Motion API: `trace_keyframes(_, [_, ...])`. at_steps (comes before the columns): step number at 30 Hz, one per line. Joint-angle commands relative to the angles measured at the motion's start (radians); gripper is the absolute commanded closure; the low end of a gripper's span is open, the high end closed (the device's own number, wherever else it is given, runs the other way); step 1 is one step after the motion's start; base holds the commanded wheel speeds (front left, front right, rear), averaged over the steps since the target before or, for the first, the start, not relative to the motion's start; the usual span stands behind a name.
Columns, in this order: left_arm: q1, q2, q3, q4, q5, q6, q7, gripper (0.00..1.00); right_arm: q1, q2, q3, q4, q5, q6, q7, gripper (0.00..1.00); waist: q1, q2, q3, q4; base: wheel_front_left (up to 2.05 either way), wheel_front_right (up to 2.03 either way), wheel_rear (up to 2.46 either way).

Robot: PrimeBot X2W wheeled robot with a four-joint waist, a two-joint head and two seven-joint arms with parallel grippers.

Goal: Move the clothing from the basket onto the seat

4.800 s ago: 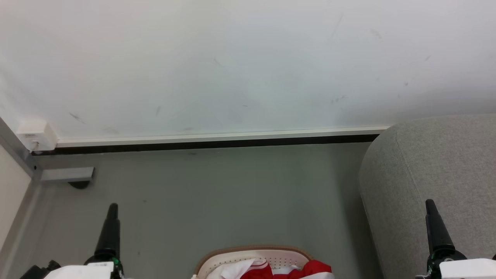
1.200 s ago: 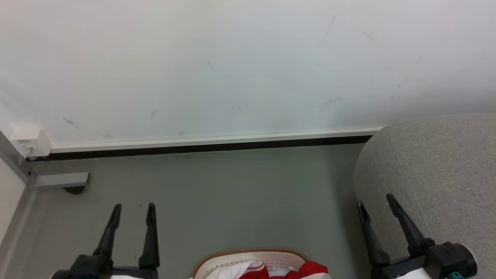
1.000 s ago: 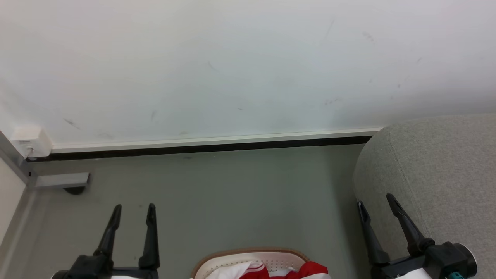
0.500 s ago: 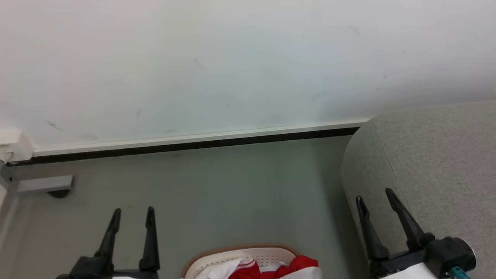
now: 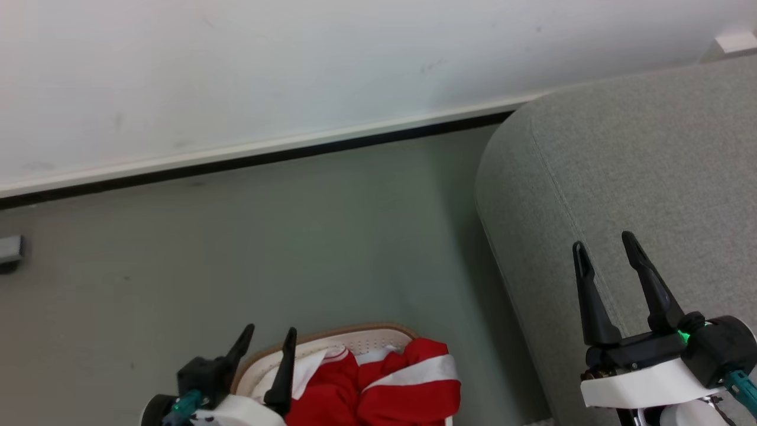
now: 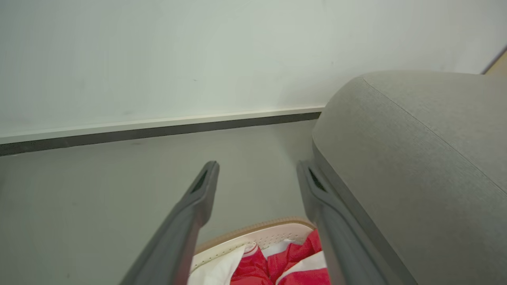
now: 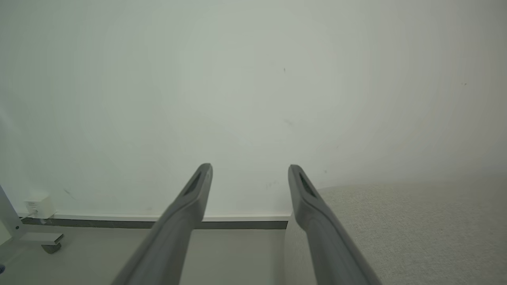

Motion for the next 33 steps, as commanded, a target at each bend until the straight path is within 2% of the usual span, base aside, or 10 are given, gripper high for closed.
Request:
trace_keyframes(1, [-0.032,0.007,-0.013,0.037,-0.006,-0.009,0.017,0.0,-0.019,0.003,-0.007,-0.012,0.009,-0.002,0.001,0.0,0.0,0.0,0.062,-0.042,0.0,0.0,0.0])
trace_keyframes(8, [-0.165,0.034,-0.089,0.275,-0.02,-0.038,0.123,0.0,-0.073,0.015,-0.025,-0.061,0.011,-0.002,0.001,0.0,0.0,0.0,0.191,-0.104,0.0,0.0,0.0])
trace_keyframes(20, [-0.356,0.128,-0.153,0.645,-0.002,-0.044,0.267,0.0,-0.149,0.027,-0.059,-0.108,0.034,-0.002,0.001,0.0,0.0,0.0,0.401,-0.214,0.0,0.0,0.0])
trace_keyframes(25, [-0.431,0.176,-0.198,0.739,0.039,-0.045,0.311,0.0,-0.172,0.029,-0.064,-0.124,0.062,-0.002,0.001,0.0,0.0,0.0,0.487,-0.248,0.0,0.0,0.0])
trace_keyframes(33, [-0.535,0.217,-0.299,0.824,0.086,-0.046,0.365,0.0,-0.201,0.029,-0.048,-0.138,0.106,-0.002,0.001,0.0,0.0,0.0,0.606,-0.273,0.0,0.0,0.0])
